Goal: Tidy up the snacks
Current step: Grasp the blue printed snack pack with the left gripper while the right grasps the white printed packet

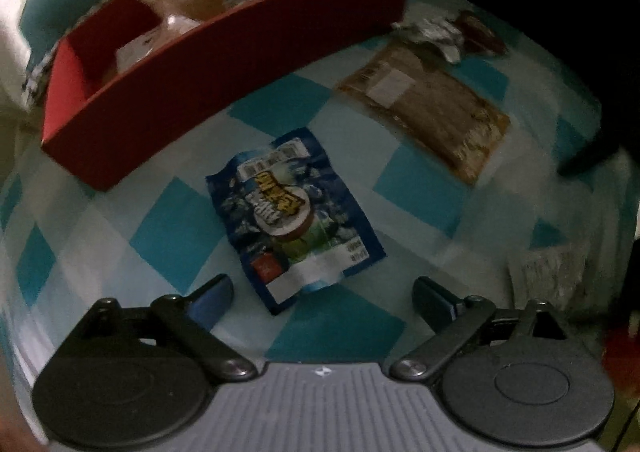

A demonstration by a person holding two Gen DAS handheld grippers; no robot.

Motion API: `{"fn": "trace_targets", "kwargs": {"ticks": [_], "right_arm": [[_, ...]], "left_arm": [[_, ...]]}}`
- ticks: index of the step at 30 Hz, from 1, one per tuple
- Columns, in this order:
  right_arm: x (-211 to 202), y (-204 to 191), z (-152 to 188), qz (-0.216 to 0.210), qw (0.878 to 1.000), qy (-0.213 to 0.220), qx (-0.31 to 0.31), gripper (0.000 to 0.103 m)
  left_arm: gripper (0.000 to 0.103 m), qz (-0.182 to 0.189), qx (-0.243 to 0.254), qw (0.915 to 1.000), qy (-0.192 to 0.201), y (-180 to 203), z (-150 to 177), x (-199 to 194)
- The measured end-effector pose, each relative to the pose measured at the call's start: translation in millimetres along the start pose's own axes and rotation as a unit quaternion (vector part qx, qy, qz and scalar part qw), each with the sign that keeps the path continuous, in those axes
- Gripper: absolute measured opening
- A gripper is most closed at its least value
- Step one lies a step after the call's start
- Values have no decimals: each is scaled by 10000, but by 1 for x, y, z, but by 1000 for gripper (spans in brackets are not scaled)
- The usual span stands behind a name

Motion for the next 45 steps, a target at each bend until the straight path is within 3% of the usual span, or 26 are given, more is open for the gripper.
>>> {"fn": "trace_targets", "kwargs": {"ticks": [6,11,15,18,24,25,27,30,31,36,39,42,45], "right_arm": [[18,-28,2,-4,9968,-333,-730,103],[35,-62,21,796,9854,-129,-1500,103],[34,-58,19,679,9879,-130,-1391,103],[35,-61,16,759,9843,-392,-1544,103],[23,-55,4,767,9853,-496,-1443,76],[20,-50,-1,692,9887,-432,-1254,68],[15,-38,-9,501,9954,-296,-756,63],[12,-23,-13,267,9992,-91,-285,63],[11,-22,-14,235,9995,-41,-222,63],[15,-39,-3,366,9965,-85,-753,82],[23,-48,0,483,9929,-119,-1082,92],[30,-53,3,486,9911,-172,-1225,103],[36,-59,4,653,9881,-141,-1383,103]], "left_arm": [[92,260,-610,9978,53,-17,-2,-4],[92,255,-632,9977,43,-17,-2,-3],[92,234,-683,9974,60,-19,-1,-4],[92,240,-950,9952,48,-28,2,-5],[92,555,-1708,9836,151,-44,1,-8],[92,546,-1795,9820,212,-44,-1,-9],[92,511,-2094,9759,355,-46,-5,-10],[94,645,-2540,9644,351,-47,-9,-3],[96,539,-2606,9632,381,-45,-11,-3],[97,-178,-2532,9667,321,-28,-25,3],[100,-911,-2248,9700,135,-16,-29,12],[100,-947,-2375,9662,334,-20,-22,11],[97,-974,-2391,9654,370,-22,-20,9]]}}
Point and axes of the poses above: each gripper's, at about its wrist camera, not at the fingertips, and x roughly the way its jaws point, y to its right, z to its underside, the point moved 1 cm from there along x, roughly the way its jaws point, and after that the axes turned 9 degrees about x, right-handed, at the moved point
